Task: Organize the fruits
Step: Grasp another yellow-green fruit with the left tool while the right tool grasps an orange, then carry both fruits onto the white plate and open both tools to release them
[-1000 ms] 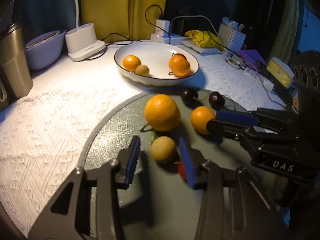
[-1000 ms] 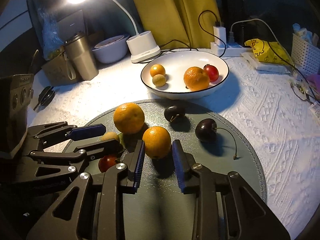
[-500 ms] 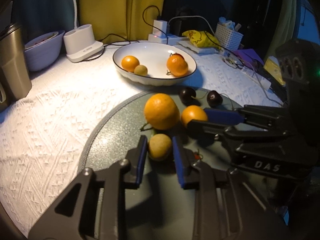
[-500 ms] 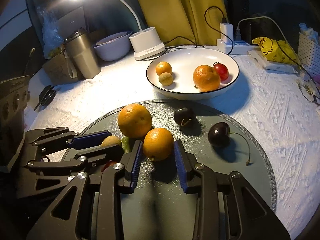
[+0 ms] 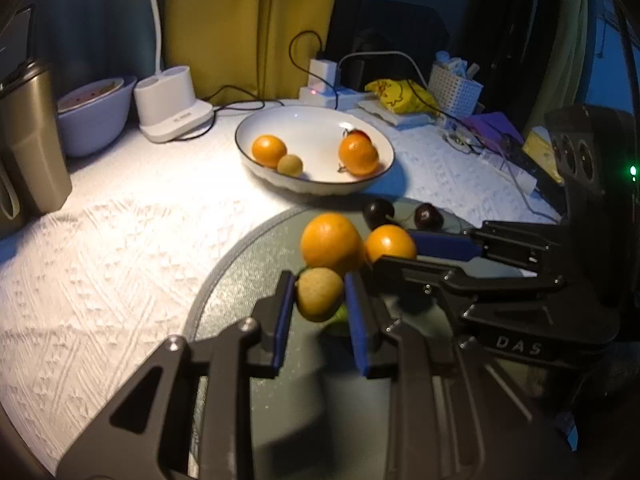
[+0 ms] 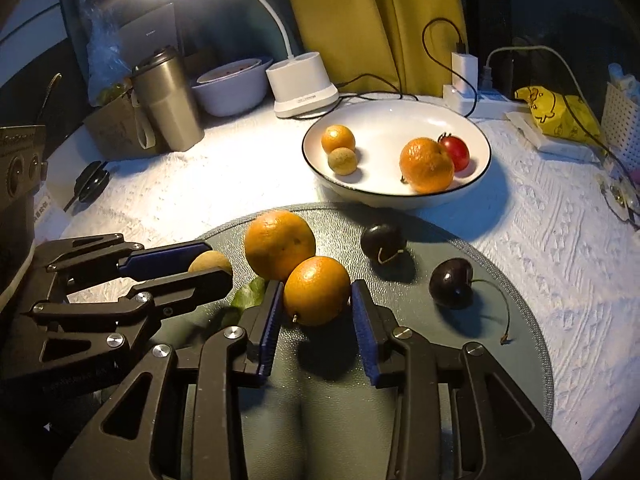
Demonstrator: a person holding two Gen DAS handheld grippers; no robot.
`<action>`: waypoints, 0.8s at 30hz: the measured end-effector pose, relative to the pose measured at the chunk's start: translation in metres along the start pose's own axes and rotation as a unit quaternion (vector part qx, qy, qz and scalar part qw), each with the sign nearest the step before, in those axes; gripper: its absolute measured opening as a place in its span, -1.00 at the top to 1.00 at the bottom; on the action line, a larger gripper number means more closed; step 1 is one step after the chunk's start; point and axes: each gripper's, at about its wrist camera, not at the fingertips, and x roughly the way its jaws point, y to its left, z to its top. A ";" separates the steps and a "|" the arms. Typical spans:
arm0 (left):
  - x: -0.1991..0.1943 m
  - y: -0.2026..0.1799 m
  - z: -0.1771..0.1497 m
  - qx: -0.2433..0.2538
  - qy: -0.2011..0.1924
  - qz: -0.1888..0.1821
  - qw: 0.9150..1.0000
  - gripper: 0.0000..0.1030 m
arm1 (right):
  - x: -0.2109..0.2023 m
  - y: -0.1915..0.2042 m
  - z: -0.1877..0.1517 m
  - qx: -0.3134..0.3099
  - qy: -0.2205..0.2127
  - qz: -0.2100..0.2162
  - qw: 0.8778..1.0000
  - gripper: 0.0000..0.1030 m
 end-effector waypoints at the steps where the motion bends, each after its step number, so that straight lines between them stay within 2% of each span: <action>1: -0.001 0.000 0.002 0.001 -0.002 -0.001 1.000 0.48 | -0.002 0.000 0.001 -0.001 -0.002 -0.001 1.000 0.30; 24: -0.006 0.004 0.042 0.022 -0.039 0.000 0.999 0.48 | -0.022 -0.008 0.041 -0.013 -0.040 -0.023 0.999 0.30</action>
